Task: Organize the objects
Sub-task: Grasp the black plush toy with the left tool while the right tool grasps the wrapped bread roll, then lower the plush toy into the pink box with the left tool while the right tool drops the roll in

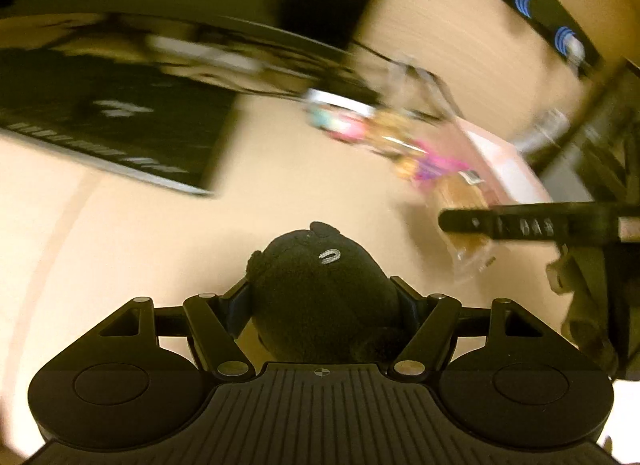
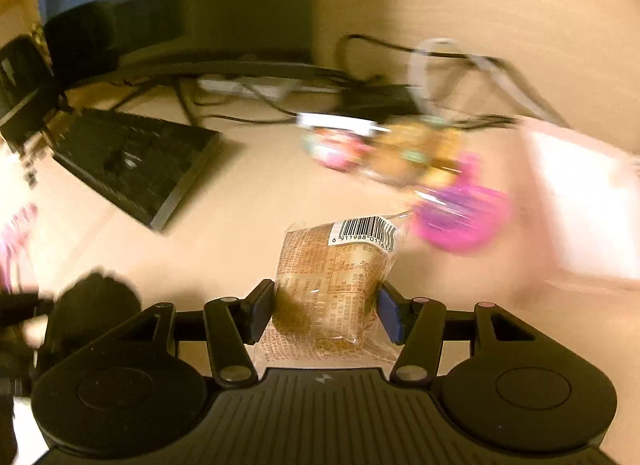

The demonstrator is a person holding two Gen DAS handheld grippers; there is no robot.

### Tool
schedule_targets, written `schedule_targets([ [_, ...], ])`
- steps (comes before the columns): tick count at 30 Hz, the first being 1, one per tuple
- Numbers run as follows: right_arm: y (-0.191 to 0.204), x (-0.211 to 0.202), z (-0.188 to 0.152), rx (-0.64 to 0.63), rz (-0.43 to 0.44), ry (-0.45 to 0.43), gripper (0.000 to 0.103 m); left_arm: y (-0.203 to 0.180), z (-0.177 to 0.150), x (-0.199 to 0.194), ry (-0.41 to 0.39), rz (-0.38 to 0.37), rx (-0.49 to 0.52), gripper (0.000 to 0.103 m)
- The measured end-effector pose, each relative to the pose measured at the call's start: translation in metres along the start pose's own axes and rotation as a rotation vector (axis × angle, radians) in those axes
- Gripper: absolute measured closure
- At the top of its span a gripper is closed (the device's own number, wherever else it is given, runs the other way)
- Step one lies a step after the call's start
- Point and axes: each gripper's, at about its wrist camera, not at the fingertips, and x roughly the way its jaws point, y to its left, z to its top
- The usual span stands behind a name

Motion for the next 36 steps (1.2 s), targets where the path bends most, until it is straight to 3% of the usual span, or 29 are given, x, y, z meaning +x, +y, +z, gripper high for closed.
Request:
schedule_targets([
  [5, -0.062, -0.054, -0.044, -0.001, -0.144, -0.038, 0.048, -0.079, 0.007, 0.033, 0.047, -0.131, 0.119, 0.027],
  [8, -0.104, -0.081, -0.065, 0.065, -0.161, -0.084, 0.048, -0.13, 0.022, 0.056, 0.058, -0.203, 0.17, 0.027],
  [12, -0.149, -0.106, -0.093, 0.149, -0.195, -0.127, 0.048, -0.2, 0.058, 0.095, 0.058, -0.23, 0.19, 0.027],
  [15, -0.169, -0.112, -0.109, 0.185, -0.203, -0.144, 0.048, -0.242, 0.088, 0.121, -0.027, -0.208, 0.234, 0.027],
  [19, -0.188, -0.114, -0.119, 0.229, -0.193, -0.168, 0.048, -0.273, 0.124, 0.164, -0.167, -0.222, 0.118, 0.023],
  [20, -0.192, -0.114, -0.121, 0.232, -0.191, -0.172, 0.048, -0.279, 0.127, 0.177, -0.18, -0.204, 0.13, 0.021],
  [22, -0.198, -0.114, -0.123, 0.233, -0.188, -0.171, 0.048, -0.295, 0.127, 0.215, -0.119, -0.079, 0.23, 0.026],
  [23, -0.202, -0.114, -0.123, 0.232, -0.183, -0.172, 0.048, -0.298, 0.125, 0.229, -0.087, -0.036, 0.256, 0.029],
  [25, -0.208, -0.114, -0.122, 0.223, -0.18, -0.176, 0.048, -0.287, 0.123, 0.23, -0.099, -0.057, 0.208, 0.03],
  [28, -0.213, -0.114, -0.116, 0.209, -0.163, -0.193, 0.048, -0.262, 0.12, 0.193, -0.205, -0.101, 0.095, 0.03],
  [31, -0.218, -0.111, -0.099, 0.193, -0.148, -0.233, 0.048, -0.231, 0.104, 0.152, -0.27, -0.068, 0.068, 0.03],
  [33, -0.222, -0.107, -0.081, 0.185, -0.13, -0.268, 0.048, -0.206, 0.084, 0.133, -0.262, -0.018, 0.04, 0.03],
  [36, -0.228, -0.091, -0.039, 0.189, -0.114, -0.323, 0.048, -0.178, 0.057, 0.125, -0.187, 0.04, 0.0, 0.03],
])
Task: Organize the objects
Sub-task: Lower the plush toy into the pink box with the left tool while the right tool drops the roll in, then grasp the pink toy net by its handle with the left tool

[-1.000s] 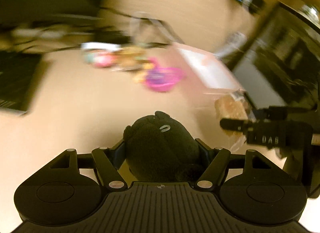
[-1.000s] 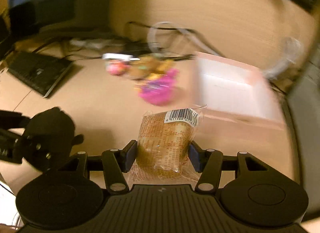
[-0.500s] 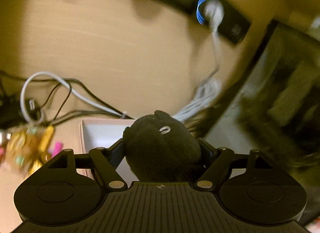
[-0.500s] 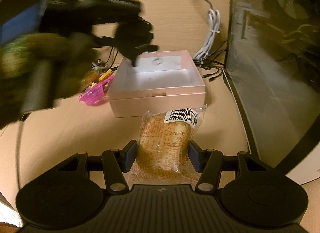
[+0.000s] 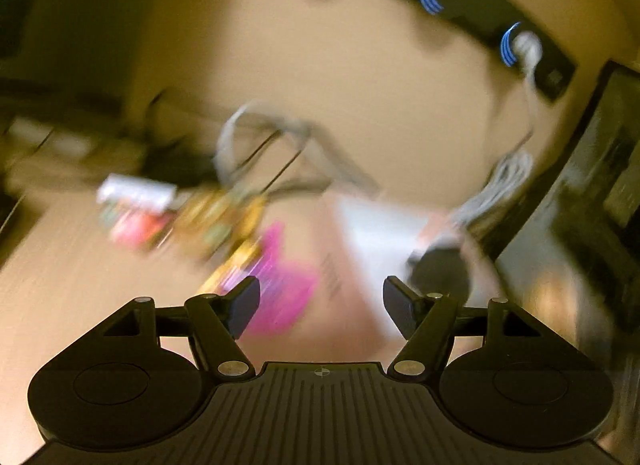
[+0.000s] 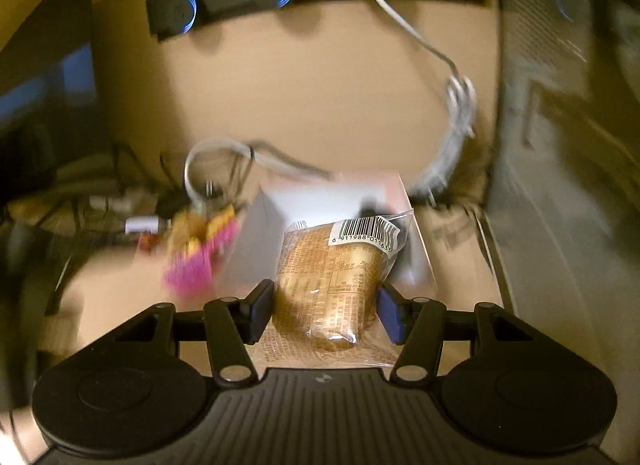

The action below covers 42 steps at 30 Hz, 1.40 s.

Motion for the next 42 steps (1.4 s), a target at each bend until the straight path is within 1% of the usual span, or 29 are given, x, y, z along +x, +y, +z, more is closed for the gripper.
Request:
schedule_targets([
  [1, 0.002, 0.011, 0.014, 0.003, 0.002, -0.025, 0.048, 0.008, -0.008, -0.002, 0.026, 0.023, -0.007, 0.03],
  [2, 0.004, 0.022, 0.028, 0.007, 0.008, -0.049, 0.045, 0.016, -0.018, -0.002, 0.052, 0.046, -0.018, 0.03],
  [3, 0.007, 0.032, 0.04, 0.008, 0.015, -0.062, 0.039, 0.024, -0.027, -0.004, 0.074, 0.065, -0.031, 0.03],
  [4, 0.011, 0.043, 0.052, 0.004, 0.013, -0.063, 0.027, 0.032, -0.035, -0.01, 0.087, 0.078, -0.041, 0.03],
  [5, 0.014, 0.051, 0.059, -0.002, 0.003, -0.063, 0.025, 0.039, -0.041, -0.013, 0.096, 0.092, -0.049, 0.03],
  [7, 0.021, 0.059, 0.061, -0.024, 0.005, -0.051, 0.025, 0.046, -0.046, -0.016, 0.108, 0.115, -0.039, 0.03],
  [10, 0.027, 0.062, 0.039, -0.046, 0.046, 0.02, 0.02, 0.059, -0.049, -0.02, 0.122, 0.132, -0.021, 0.03],
  [14, 0.032, 0.063, -0.013, -0.075, 0.068, 0.147, 0.019, 0.072, -0.041, -0.018, 0.121, 0.103, -0.062, 0.03],
  [16, 0.032, 0.068, -0.032, -0.069, 0.068, 0.201, 0.019, 0.076, -0.036, -0.01, 0.13, 0.082, -0.087, 0.03],
  [18, 0.032, 0.079, -0.041, -0.054, 0.056, 0.239, 0.019, 0.079, -0.027, -0.003, 0.131, 0.056, -0.12, 0.03],
  [20, 0.034, 0.089, -0.042, -0.042, 0.041, 0.25, 0.019, 0.079, -0.014, 0.006, 0.108, 0.035, -0.136, 0.03],
  [23, 0.043, 0.1, -0.04, -0.054, 0.023, 0.239, 0.019, 0.073, 0.008, 0.027, 0.092, 0.022, -0.09, 0.03],
  [26, 0.054, 0.112, -0.035, -0.05, 0.008, 0.232, 0.017, 0.065, 0.024, 0.057, 0.118, 0.037, -0.016, 0.03],
  [29, 0.061, 0.12, -0.031, -0.04, -0.014, 0.213, 0.017, 0.063, 0.028, 0.085, 0.165, 0.047, 0.016, 0.03],
  [30, 0.062, 0.122, -0.029, -0.024, 0.0, 0.219, 0.017, 0.062, 0.028, 0.093, 0.183, 0.042, 0.024, 0.031],
  [31, 0.064, 0.122, -0.028, -0.013, 0.009, 0.211, 0.017, 0.061, 0.027, 0.098, 0.195, 0.033, 0.033, 0.029],
  [33, 0.069, 0.119, -0.027, -0.034, 0.002, 0.195, 0.017, 0.059, 0.025, 0.106, 0.198, 0.002, 0.053, 0.028],
  [34, 0.072, 0.117, -0.027, -0.046, 0.0, 0.192, 0.017, 0.059, 0.025, 0.108, 0.196, -0.009, 0.062, 0.03],
  [37, 0.075, 0.111, -0.029, -0.055, 0.01, 0.21, 0.017, 0.051, 0.021, 0.114, 0.187, -0.013, 0.11, 0.04],
  [38, 0.075, 0.107, -0.031, -0.057, 0.007, 0.211, 0.017, 0.048, 0.021, 0.115, 0.193, -0.022, 0.124, 0.052],
  [39, 0.075, 0.104, -0.032, -0.054, 0.005, 0.211, 0.017, 0.045, 0.02, 0.115, 0.209, -0.033, 0.14, 0.052],
  [42, 0.072, 0.09, -0.036, -0.034, 0.002, 0.21, 0.017, 0.039, 0.019, 0.11, 0.208, -0.008, 0.188, 0.055],
])
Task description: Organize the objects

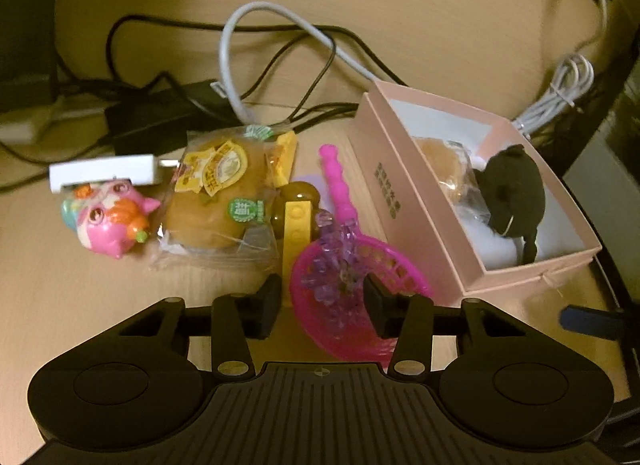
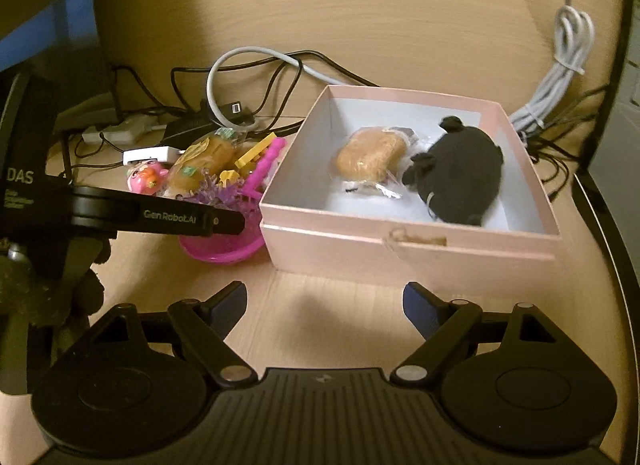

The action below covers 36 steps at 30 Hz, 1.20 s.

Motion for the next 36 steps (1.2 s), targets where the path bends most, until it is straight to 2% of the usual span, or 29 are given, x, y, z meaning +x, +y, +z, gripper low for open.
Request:
schedule_targets([
  [3, 0.001, -0.011, -0.009, 0.005, -0.007, -0.006, 0.016, 0.0, -0.002, -0.012, -0.027, 0.013, 0.015, 0.056],
  [4, 0.001, -0.015, -0.013, 0.005, -0.01, -0.005, 0.016, 0.001, -0.003, -0.017, -0.037, 0.013, 0.024, 0.066],
  [5, 0.001, -0.017, -0.017, 0.005, -0.014, -0.004, 0.016, 0.001, -0.005, -0.025, -0.049, 0.014, 0.03, 0.081],
  [6, 0.002, -0.02, -0.022, 0.004, -0.017, -0.001, 0.016, 0.002, -0.008, -0.034, -0.066, 0.017, 0.031, 0.082],
  [10, 0.003, -0.027, -0.039, 0.005, -0.02, 0.019, 0.016, 0.003, -0.02, -0.066, -0.097, -0.009, 0.047, 0.083],
  [13, 0.006, -0.033, -0.05, -0.007, -0.017, 0.028, 0.016, 0.01, -0.037, -0.089, -0.113, 0.008, 0.031, 0.083],
  [20, 0.024, -0.038, -0.047, -0.053, 0.013, 0.005, 0.016, 0.064, -0.072, -0.122, -0.114, 0.179, -0.161, 0.082],
  [22, 0.036, -0.037, -0.042, -0.094, 0.03, -0.007, 0.015, 0.079, -0.081, -0.128, -0.116, 0.171, -0.222, 0.082],
  [25, 0.06, -0.034, -0.034, -0.155, 0.051, -0.028, 0.013, 0.096, -0.093, -0.142, -0.138, 0.052, -0.294, 0.08],
  [26, 0.067, -0.033, -0.031, -0.166, 0.06, -0.03, 0.013, 0.097, -0.096, -0.148, -0.157, 0.065, -0.285, 0.079],
  [28, 0.082, -0.032, -0.027, -0.186, 0.089, -0.032, 0.012, 0.101, -0.1, -0.162, -0.217, 0.136, -0.276, 0.079],
  [30, 0.099, -0.03, -0.026, -0.216, 0.127, -0.026, 0.011, 0.119, -0.103, -0.177, -0.255, 0.13, -0.354, 0.079],
  [32, 0.119, -0.029, -0.026, -0.255, 0.171, -0.018, 0.011, 0.137, -0.106, -0.19, -0.266, 0.118, -0.417, 0.079],
  [36, 0.158, -0.031, -0.024, -0.309, 0.242, -0.037, 0.011, 0.161, -0.117, -0.213, -0.246, 0.189, -0.432, 0.08],
])
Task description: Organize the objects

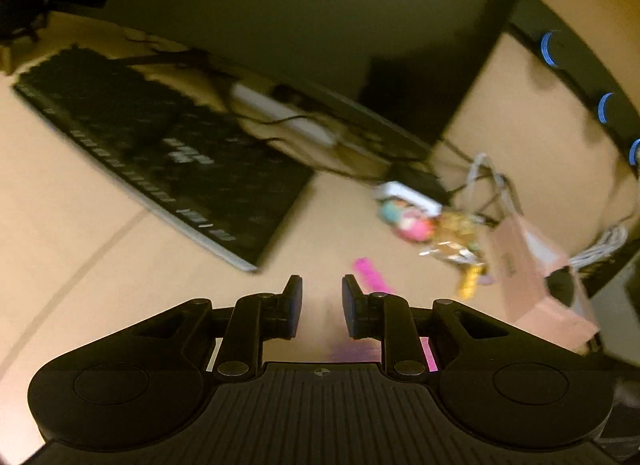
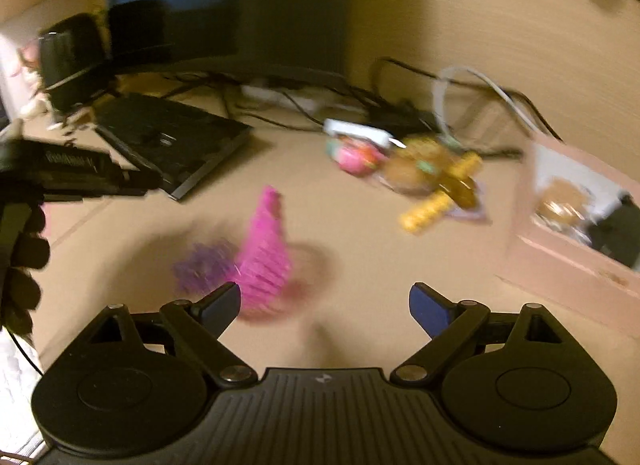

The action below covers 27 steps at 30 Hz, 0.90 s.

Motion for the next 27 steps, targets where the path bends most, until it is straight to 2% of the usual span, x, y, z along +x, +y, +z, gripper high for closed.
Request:
schedule_targets([
  [4, 0.039, 0.001, 0.015, -0.105, 0.059, -0.066, 0.012, 0.024, -0.002, -0.01, 0.034, 0.035, -0.004, 0.079],
  [8, 0.08, 0.018, 0.02, -0.213, 0.137, -0.062, 0.024, 0.041, -0.007, -0.018, 0.04, 0.016, 0.007, 0.079],
  [9, 0.086, 0.026, 0.018, -0.231, 0.149, -0.059, 0.024, 0.044, -0.009, -0.02, 0.034, -0.001, 0.024, 0.079],
  [12, 0.101, 0.058, 0.01, -0.24, 0.118, -0.022, 0.024, 0.048, -0.018, -0.025, 0.025, 0.01, 0.042, 0.079],
  [15, 0.108, 0.073, 0.012, -0.21, 0.118, 0.032, 0.025, 0.052, -0.02, -0.025, 0.078, -0.028, 0.023, 0.079],
  [18, 0.117, 0.06, 0.018, -0.272, 0.061, -0.029, 0.024, 0.051, -0.02, -0.023, 0.088, -0.03, 0.065, 0.079],
  [21, 0.12, 0.058, 0.023, -0.36, -0.015, -0.068, 0.019, 0.057, -0.021, -0.018, 0.096, -0.054, 0.009, 0.079],
  [23, 0.109, 0.064, 0.025, -0.34, -0.011, -0.023, 0.019, 0.054, -0.022, -0.014, 0.109, -0.073, 0.009, 0.079],
  [27, 0.084, 0.069, 0.02, -0.237, -0.008, 0.04, 0.016, 0.044, -0.024, -0.013, 0.124, -0.122, 0.072, 0.079],
])
